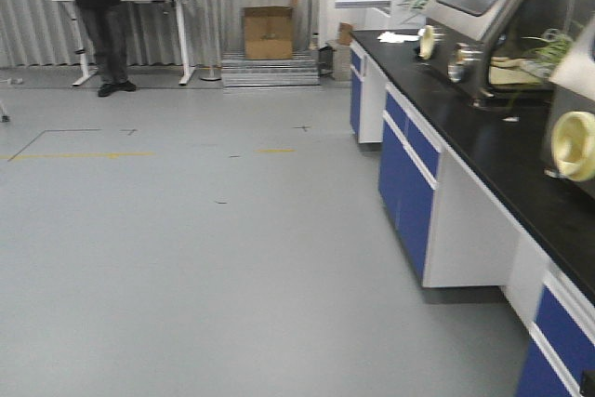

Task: Pick beaker and place in left cabinet
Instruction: 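Drive away from the bench holding the beaker in the right gripper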

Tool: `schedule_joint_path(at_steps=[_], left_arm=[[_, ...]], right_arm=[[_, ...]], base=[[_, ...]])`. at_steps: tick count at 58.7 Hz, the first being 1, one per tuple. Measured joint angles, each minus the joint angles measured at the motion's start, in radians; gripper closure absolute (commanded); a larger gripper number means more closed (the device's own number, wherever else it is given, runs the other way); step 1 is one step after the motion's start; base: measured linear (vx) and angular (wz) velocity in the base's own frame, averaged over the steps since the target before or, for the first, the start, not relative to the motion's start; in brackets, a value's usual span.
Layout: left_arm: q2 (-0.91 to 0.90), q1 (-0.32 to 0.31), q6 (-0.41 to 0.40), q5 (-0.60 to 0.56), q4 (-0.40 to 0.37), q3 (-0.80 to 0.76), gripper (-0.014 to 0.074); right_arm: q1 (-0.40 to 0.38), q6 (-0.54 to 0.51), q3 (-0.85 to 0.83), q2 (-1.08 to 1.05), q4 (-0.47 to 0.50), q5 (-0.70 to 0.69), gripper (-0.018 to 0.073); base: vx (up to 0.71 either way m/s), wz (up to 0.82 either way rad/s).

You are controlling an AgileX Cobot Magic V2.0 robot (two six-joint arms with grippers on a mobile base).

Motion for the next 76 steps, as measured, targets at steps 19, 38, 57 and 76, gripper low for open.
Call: schedule_joint_path(at_steps=[19,38,57,76], left_arm=[[0.000,0.000,0.000,0.000,0.000,0.000,0.0593],[0.000,0.000,0.000,0.000,0.000,0.000,0.0593],[0.000,0.000,0.000,0.000,0.000,0.000,0.0593],[0.000,0.000,0.000,0.000,0.000,0.000,0.0593]], right_arm=[[0.000,0.000,0.000,0.000,0.000,0.000,0.0560],[0.000,0.000,0.000,0.000,0.000,0.001,0.0560],[0.000,0.000,0.000,0.000,0.000,0.001,0.0560],[0.000,0.000,0.000,0.000,0.000,0.001,0.0560]], base=[[0.40,0.22],[0.54,0.14],[0.56,0.10],[0.54,0.01]])
